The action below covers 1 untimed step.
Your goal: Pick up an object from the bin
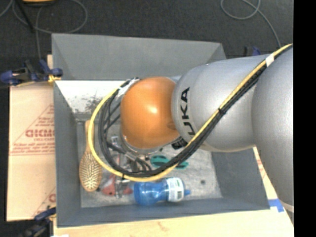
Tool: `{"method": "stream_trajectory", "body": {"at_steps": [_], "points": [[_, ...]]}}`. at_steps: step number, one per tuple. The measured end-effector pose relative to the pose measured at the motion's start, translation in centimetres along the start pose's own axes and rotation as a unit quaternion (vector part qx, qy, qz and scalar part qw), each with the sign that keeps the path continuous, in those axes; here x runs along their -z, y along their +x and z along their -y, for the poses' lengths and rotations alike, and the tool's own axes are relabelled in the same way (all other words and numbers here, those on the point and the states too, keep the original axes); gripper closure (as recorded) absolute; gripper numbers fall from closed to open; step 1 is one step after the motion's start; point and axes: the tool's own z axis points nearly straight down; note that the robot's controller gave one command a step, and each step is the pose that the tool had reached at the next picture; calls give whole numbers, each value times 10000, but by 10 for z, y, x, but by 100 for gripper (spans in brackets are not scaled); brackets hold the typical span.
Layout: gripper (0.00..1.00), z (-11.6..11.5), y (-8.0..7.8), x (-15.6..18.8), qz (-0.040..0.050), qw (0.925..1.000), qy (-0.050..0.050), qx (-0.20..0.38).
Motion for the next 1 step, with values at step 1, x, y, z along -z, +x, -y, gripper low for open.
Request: {"method": "stream_trajectory", "body": {"at_steps": [1], "points": [[0,18,7,-97,14,9828,0,1844]]}}
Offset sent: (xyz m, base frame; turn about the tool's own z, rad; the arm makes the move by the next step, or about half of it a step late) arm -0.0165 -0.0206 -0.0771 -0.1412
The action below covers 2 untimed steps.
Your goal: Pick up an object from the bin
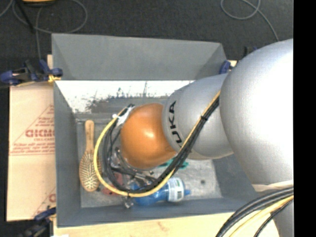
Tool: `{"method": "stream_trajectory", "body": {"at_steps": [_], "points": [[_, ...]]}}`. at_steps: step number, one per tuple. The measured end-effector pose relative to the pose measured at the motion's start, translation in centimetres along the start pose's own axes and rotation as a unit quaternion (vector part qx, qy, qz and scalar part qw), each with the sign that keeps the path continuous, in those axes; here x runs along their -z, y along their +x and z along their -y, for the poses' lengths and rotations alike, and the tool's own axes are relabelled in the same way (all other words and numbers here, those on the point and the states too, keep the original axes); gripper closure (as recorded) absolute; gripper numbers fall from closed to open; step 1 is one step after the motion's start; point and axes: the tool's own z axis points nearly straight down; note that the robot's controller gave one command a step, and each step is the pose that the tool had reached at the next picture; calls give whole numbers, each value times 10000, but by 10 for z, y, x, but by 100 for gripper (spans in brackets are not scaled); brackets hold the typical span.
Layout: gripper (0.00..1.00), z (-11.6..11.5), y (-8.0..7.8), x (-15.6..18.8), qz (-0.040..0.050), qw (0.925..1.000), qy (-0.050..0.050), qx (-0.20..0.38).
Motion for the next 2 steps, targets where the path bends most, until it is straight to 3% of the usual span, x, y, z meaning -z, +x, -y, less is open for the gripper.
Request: {"method": "stream_trajectory", "body": {"at_steps": [1,2], "points": [[0,1,0,-7,8,10000,1,-24],[0,33,-7,-11,-16,9927,-14,-1202]]}}
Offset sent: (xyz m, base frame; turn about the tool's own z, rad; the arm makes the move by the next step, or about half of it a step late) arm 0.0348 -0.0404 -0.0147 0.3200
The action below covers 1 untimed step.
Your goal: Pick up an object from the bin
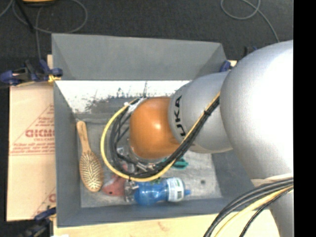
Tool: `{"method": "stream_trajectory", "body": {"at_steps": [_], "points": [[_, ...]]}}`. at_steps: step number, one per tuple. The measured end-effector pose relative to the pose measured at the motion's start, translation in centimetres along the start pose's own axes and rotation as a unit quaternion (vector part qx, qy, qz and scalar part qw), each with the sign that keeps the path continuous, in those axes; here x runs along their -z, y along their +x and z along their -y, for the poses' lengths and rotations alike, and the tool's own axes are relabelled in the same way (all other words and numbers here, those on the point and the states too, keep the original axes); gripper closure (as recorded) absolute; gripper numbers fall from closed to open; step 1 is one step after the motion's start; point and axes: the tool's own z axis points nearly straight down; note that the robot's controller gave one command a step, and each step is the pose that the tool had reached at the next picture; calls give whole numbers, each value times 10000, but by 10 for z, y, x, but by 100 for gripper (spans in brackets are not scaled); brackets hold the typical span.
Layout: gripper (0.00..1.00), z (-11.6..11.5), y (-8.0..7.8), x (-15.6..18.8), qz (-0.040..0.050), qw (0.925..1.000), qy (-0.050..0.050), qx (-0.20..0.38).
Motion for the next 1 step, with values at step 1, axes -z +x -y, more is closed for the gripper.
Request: {"method": "stream_trajectory", "body": {"at_steps": [1], "points": [[100,-30,15,4,-26,9931,2,1170]]}}
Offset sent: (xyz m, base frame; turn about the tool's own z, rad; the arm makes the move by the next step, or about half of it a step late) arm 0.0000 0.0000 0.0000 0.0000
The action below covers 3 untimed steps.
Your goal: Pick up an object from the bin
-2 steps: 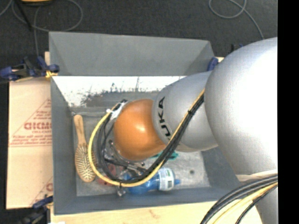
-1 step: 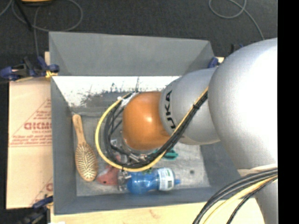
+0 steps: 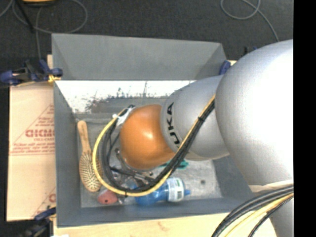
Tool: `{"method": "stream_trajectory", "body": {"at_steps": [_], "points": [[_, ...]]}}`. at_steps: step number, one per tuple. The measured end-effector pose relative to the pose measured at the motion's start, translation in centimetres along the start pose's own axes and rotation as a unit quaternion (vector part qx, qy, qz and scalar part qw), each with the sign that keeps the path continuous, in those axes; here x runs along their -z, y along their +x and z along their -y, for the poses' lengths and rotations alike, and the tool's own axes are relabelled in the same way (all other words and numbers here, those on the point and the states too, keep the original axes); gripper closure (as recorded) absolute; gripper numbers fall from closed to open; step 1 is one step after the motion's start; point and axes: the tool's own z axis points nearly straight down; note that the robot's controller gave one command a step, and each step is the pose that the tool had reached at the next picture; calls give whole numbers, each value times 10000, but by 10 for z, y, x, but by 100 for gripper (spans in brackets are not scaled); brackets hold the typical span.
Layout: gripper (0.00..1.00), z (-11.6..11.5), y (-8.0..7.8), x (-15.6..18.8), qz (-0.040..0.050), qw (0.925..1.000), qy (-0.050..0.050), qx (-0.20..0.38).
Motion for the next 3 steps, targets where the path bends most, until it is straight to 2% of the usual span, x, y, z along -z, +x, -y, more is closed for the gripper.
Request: {"method": "stream_trajectory", "body": {"at_steps": [2,3], "points": [[100,0,1,4,-6,10000,-3,-6],[100,1,2,19,-18,10000,4,-11]]}}
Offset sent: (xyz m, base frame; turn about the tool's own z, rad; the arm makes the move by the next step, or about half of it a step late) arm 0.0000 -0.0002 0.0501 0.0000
